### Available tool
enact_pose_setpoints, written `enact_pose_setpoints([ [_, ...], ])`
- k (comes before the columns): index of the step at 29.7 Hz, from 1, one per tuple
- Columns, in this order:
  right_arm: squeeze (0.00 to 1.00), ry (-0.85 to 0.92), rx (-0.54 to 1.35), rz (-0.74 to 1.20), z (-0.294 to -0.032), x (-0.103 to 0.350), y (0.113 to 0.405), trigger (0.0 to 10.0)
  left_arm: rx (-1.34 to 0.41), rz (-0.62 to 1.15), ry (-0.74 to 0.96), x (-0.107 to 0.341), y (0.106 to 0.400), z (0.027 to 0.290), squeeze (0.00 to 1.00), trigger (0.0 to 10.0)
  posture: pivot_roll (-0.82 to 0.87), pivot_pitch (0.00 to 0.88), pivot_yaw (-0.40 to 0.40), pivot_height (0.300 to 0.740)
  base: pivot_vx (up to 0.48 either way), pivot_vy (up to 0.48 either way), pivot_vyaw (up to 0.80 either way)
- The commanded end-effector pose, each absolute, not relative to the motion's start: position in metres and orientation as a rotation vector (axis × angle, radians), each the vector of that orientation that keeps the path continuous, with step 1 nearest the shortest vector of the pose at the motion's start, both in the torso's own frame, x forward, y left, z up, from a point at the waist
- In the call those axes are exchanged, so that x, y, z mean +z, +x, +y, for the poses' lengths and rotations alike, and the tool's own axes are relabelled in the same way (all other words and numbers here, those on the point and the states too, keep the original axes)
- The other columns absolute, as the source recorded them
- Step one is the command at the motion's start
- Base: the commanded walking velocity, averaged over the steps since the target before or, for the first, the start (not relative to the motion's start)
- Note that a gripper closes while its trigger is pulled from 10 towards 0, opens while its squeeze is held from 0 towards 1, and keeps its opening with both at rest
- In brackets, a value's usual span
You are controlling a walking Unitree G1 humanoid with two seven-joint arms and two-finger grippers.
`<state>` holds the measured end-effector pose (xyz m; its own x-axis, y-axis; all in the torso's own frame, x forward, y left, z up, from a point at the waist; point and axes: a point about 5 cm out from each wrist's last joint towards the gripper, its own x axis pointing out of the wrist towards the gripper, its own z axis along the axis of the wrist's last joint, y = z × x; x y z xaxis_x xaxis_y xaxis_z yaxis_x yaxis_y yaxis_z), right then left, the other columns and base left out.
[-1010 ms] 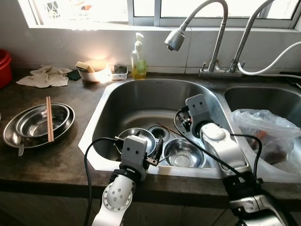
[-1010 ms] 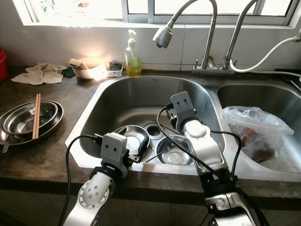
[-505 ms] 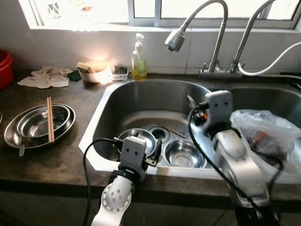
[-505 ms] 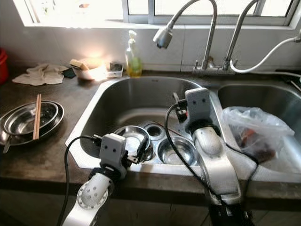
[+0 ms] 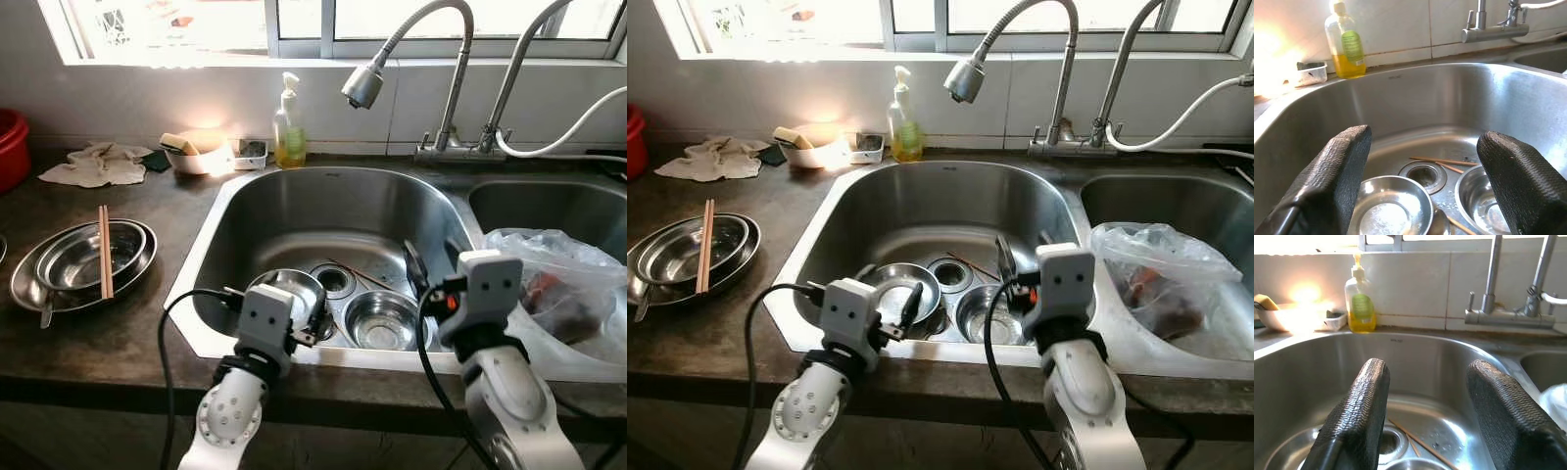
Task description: Kitchen organization
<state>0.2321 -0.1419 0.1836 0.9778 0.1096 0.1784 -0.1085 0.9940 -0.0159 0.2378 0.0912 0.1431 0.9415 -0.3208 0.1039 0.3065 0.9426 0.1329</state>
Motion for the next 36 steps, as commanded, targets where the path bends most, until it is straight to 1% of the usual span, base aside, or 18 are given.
enact_pose_setpoints([
  [1, 0.0, 0.004, 0.118, -0.211, -0.14, 0.189, 0.228, 10.0, -0.329, -0.133, 0.106, 0.145, 0.235, 0.092, 0.0, 10.0, 0.04, 0.009, -0.008, 0.74, 0.0, 0.0, 0.0],
  [9, 0.0, 0.024, 0.095, -0.214, -0.138, 0.19, 0.233, 10.0, -0.341, -0.119, 0.093, 0.142, 0.232, 0.086, 0.0, 10.0, 0.04, 0.012, -0.008, 0.74, 0.0, 0.0, 0.0],
  [36, 0.0, 0.041, 0.083, -0.187, -0.132, 0.187, 0.239, 10.0, -0.351, -0.115, 0.089, 0.142, 0.23, 0.08, 0.0, 10.0, 0.04, 0.031, -0.011, 0.74, -0.298, 0.0, 0.0],
])
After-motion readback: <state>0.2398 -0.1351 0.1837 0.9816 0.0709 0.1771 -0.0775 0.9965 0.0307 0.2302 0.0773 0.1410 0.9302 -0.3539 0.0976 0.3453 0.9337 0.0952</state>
